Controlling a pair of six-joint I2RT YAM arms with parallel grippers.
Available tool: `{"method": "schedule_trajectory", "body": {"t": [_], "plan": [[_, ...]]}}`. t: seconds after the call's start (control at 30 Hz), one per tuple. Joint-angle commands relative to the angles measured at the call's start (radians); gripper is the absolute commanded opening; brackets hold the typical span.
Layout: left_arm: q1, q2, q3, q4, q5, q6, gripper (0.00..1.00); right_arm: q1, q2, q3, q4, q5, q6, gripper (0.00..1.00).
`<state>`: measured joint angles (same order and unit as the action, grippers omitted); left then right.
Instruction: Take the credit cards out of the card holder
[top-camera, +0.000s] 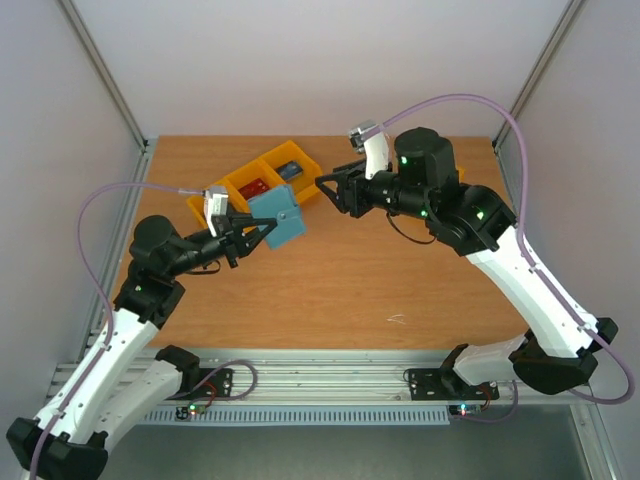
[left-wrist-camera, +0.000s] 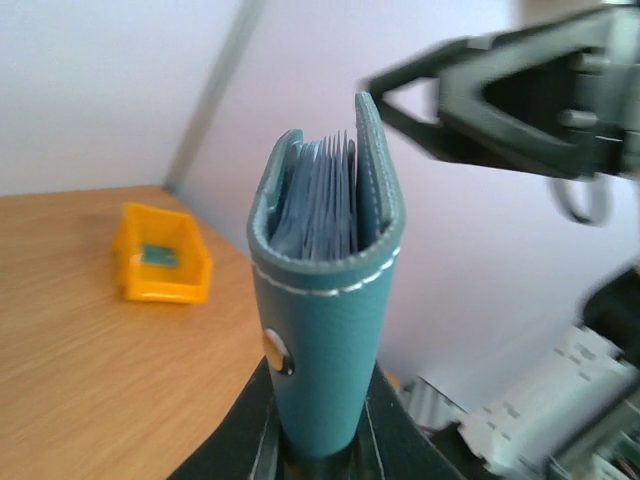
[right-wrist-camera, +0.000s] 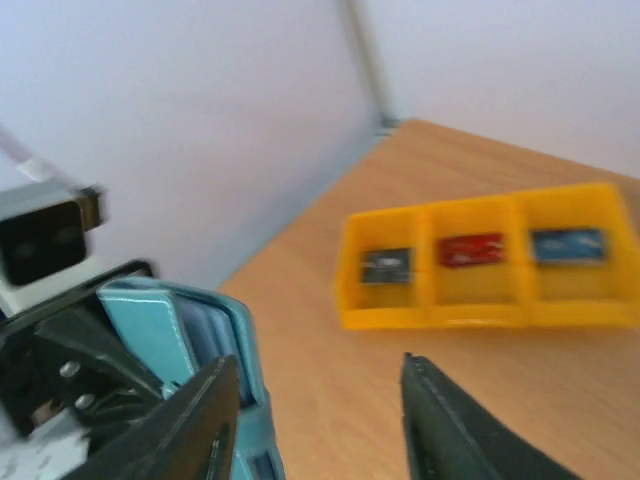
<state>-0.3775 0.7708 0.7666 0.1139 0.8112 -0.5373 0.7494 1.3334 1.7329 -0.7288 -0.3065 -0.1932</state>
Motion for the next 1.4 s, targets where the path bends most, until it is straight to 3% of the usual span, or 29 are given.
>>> {"method": "schedule_trajectory", "body": {"t": [0.0,0.13,0.23,0.5,0.73,1.0,1.2,1.37], "plan": [[-0.001,-0.016,0.029,-0.189,-0.295,0.064,0.00,0.135,0.049,0.094,-0.245,0.546,-0.061,0.50],[-0.001,-0.006,0.032,-0.182,-0.291,0.059,0.00,0.275,0.135,0.134,-0.239,0.657,-0.062,0.52],[0.000,-0.002,0.037,-0.188,-0.309,0.039,0.00,0.338,0.204,0.189,-0.209,0.680,-0.053,0.38],[-0.001,0.013,0.033,-0.126,-0.271,0.008,0.00,0.350,0.345,0.287,-0.215,0.636,-0.004,0.32],[-0.001,0.013,0.036,-0.125,-0.264,0.000,0.00,0.350,0.418,0.292,-0.250,0.705,0.014,0.30],[-0.001,0.022,0.030,-0.125,-0.288,-0.004,0.00,0.366,0.485,0.324,-0.361,0.768,0.056,0.34],[-0.004,0.028,0.031,-0.097,-0.292,-0.003,0.00,0.379,0.526,0.374,-0.396,0.672,0.087,0.41],[-0.006,0.030,0.031,-0.093,-0.300,-0.002,0.00,0.380,0.552,0.398,-0.432,0.648,0.100,0.39]]}}
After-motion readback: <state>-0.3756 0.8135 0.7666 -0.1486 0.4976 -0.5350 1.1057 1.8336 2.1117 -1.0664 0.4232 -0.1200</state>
